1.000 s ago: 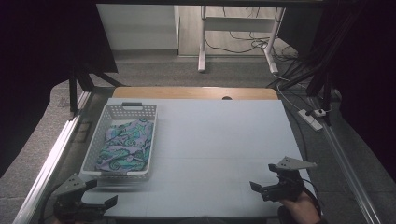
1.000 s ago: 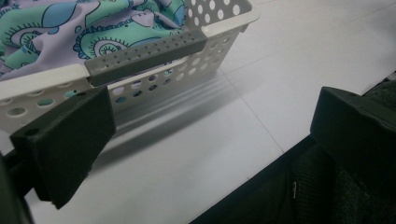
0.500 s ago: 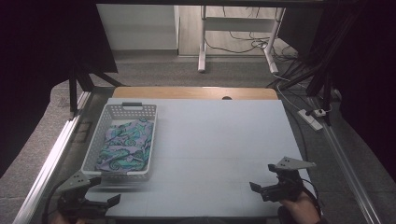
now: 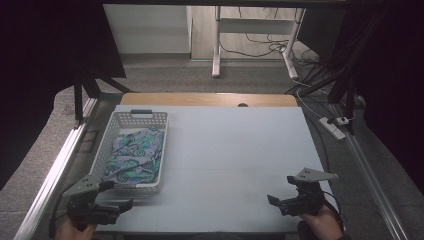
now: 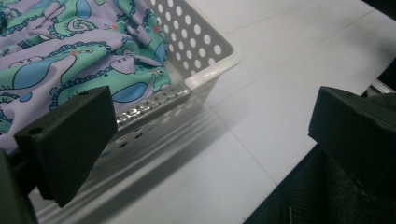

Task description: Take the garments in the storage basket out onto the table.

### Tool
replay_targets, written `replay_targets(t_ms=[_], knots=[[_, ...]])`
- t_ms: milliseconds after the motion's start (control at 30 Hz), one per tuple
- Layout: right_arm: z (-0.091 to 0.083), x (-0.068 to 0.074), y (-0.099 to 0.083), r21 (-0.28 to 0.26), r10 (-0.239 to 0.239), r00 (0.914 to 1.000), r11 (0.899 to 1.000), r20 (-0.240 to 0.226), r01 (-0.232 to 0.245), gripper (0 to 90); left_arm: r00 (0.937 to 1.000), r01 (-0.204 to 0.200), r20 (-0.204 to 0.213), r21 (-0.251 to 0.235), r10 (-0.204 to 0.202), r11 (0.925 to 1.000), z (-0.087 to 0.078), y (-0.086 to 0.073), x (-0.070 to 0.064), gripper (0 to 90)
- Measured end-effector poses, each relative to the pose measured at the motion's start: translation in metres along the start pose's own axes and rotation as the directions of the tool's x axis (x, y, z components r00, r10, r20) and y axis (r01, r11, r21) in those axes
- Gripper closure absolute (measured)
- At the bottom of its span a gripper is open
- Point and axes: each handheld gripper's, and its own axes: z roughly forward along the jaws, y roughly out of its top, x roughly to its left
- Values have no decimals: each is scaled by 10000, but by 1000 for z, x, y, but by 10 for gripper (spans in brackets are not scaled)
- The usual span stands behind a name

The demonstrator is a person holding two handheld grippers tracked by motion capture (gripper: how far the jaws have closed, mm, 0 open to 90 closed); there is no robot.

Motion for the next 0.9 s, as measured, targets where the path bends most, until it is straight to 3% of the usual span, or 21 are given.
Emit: replay_targets(t_ms=[200, 433, 633, 900], knots=[[0, 0, 0, 8, -1, 10000, 10000, -26, 1, 0, 9992, 223, -350, 181, -217, 9996, 5, 5, 4, 7], [0, 0, 0, 39, -38, 10000, 10000, -36, 38, 0, 9948, 83, -1021, 604, -21, 9981, 15, 17, 10, 2], [0, -1, 0, 71, 21, 10000, 10000, -66, -20, 0, 9912, 43, -1322, 775, 60, 9970, 22, 28, 15, 2], [1, 0, 0, 100, 1, 10000, 10000, -94, 0, 0, 9909, -16, -1335, 967, 146, 9953, 28, 37, 19, 3]])
